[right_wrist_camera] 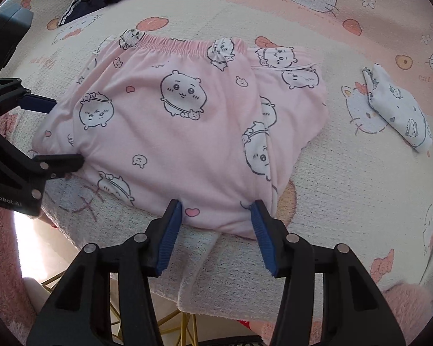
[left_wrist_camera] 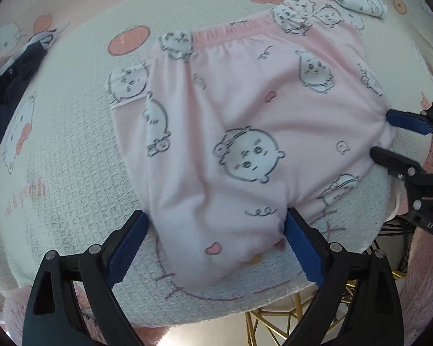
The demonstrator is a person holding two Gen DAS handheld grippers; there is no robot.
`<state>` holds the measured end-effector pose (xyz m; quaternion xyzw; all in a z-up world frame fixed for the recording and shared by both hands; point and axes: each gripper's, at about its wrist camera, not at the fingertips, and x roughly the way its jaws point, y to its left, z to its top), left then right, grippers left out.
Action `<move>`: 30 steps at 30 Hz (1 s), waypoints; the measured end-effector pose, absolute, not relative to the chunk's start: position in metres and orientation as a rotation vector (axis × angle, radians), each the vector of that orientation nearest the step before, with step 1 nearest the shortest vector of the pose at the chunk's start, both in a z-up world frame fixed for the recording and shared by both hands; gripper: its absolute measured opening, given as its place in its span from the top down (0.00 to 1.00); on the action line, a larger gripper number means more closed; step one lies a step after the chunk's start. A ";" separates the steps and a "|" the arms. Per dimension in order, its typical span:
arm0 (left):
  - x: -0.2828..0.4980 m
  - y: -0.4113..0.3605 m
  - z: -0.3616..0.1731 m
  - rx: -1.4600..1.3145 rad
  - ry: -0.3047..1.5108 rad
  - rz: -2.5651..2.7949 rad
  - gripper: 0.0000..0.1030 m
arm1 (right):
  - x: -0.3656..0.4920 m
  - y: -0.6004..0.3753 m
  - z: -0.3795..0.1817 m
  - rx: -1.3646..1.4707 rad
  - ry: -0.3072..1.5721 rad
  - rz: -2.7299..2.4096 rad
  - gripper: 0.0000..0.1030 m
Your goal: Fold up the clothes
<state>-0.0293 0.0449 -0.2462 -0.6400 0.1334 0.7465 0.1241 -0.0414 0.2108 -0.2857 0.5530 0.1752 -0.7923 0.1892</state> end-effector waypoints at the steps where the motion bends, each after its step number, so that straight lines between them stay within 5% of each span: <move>1: -0.028 0.040 -0.246 -1.880 0.370 2.161 0.05 | -0.043 0.212 -0.284 1.552 0.476 -2.236 0.43; 4: -0.026 0.031 -0.237 -1.898 0.401 2.153 0.05 | -0.050 0.217 -0.277 1.542 0.427 -2.259 0.45; 9: -0.029 0.006 -0.197 -1.708 0.193 2.314 0.05 | -0.060 0.225 -0.267 1.525 0.343 -2.296 0.46; 17: -0.077 0.001 -0.247 -1.823 0.440 2.309 0.06 | -0.079 0.234 -0.260 1.550 0.330 -2.313 0.47; 30: -0.118 0.007 -0.219 -1.654 0.269 2.325 0.06 | -0.122 0.197 -0.253 1.522 0.368 -2.240 0.44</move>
